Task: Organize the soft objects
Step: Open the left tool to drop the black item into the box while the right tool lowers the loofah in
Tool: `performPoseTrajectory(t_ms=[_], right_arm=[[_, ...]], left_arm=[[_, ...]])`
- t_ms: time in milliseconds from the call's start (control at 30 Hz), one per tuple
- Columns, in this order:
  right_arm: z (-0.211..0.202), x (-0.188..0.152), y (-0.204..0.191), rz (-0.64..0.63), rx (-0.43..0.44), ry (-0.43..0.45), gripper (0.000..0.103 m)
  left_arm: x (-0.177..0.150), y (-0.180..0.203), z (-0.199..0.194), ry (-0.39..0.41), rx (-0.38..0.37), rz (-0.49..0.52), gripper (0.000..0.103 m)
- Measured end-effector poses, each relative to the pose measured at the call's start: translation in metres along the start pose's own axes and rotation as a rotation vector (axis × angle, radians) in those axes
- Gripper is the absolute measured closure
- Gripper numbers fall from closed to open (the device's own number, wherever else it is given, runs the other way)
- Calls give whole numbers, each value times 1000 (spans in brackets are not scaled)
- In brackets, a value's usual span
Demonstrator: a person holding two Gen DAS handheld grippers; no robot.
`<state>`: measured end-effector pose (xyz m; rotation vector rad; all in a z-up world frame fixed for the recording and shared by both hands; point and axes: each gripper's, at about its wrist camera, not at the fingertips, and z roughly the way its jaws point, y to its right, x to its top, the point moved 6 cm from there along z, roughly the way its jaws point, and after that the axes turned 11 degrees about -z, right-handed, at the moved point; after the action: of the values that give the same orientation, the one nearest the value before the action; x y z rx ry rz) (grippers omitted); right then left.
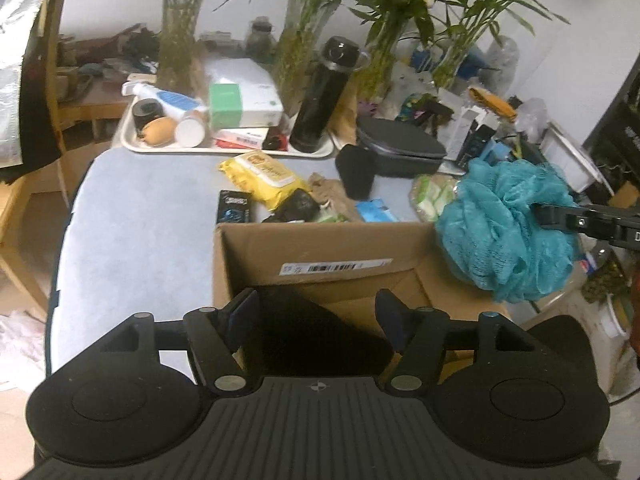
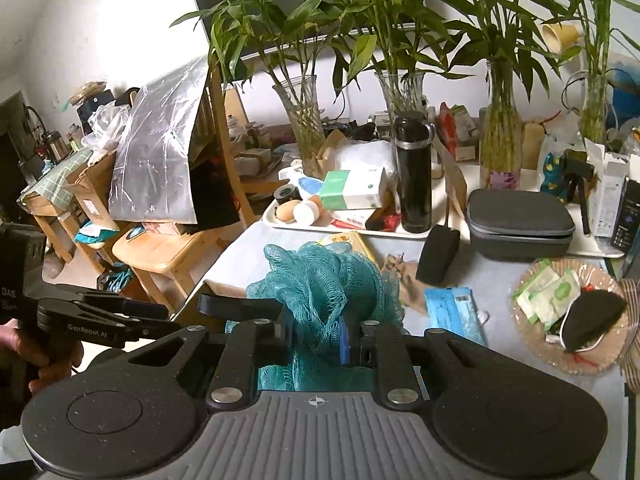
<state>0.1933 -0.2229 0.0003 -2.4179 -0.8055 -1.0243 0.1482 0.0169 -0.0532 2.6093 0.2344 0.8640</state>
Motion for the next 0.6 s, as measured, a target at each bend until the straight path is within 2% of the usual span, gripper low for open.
performPoseTrajectory(t_ms=[233, 600], right_arm=[[4, -1, -10, 4, 13, -13, 80], [25, -2, -24, 16, 23, -79, 80]], left_arm=[[-11, -1, -11, 15, 45, 36, 39], [-22, -5, -16, 16, 100, 66, 39]])
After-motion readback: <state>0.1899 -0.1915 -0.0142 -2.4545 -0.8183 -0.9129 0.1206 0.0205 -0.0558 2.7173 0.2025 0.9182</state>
